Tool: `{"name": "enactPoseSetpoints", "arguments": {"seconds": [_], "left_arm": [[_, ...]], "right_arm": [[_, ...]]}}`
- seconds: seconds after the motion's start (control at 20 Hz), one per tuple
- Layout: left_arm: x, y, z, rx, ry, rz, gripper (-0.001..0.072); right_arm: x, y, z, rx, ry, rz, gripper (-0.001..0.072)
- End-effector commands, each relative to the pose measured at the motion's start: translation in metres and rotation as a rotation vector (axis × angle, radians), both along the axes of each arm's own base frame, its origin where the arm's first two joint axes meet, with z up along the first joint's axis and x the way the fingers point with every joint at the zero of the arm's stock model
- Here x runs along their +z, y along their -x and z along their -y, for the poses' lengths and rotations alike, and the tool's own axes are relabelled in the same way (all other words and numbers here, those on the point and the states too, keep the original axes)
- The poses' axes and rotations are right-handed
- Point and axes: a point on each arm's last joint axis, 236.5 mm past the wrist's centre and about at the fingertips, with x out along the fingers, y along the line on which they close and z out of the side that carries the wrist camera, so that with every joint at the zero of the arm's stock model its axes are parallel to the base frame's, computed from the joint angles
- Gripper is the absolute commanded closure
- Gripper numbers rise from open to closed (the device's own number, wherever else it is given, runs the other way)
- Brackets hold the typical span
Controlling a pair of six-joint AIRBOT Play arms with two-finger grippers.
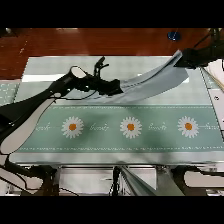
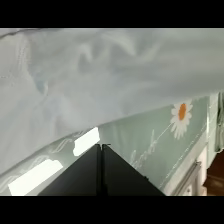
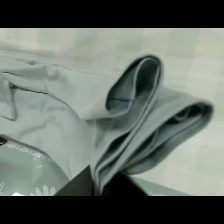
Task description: Fold the shirts.
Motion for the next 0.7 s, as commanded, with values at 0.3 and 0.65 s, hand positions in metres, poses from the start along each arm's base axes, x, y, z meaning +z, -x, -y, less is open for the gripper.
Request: {"name": "enactPoseSetpoints", "arguments": {"seconds": [0.3, 0.65], "left_arm": [[-0.030, 0.026, 0.083, 0.084, 0.128, -0.192, 0.0679], [-0.038, 0.042, 0.136, 0.061, 0.148, -0.252, 0.0679]], "right_arm": [[0.069, 0.049, -0.016, 0.032, 0.017, 0.082, 0.0689], [0.093, 0.067, -0.049, 0.084, 0.003, 0.129, 0.0688]]}}
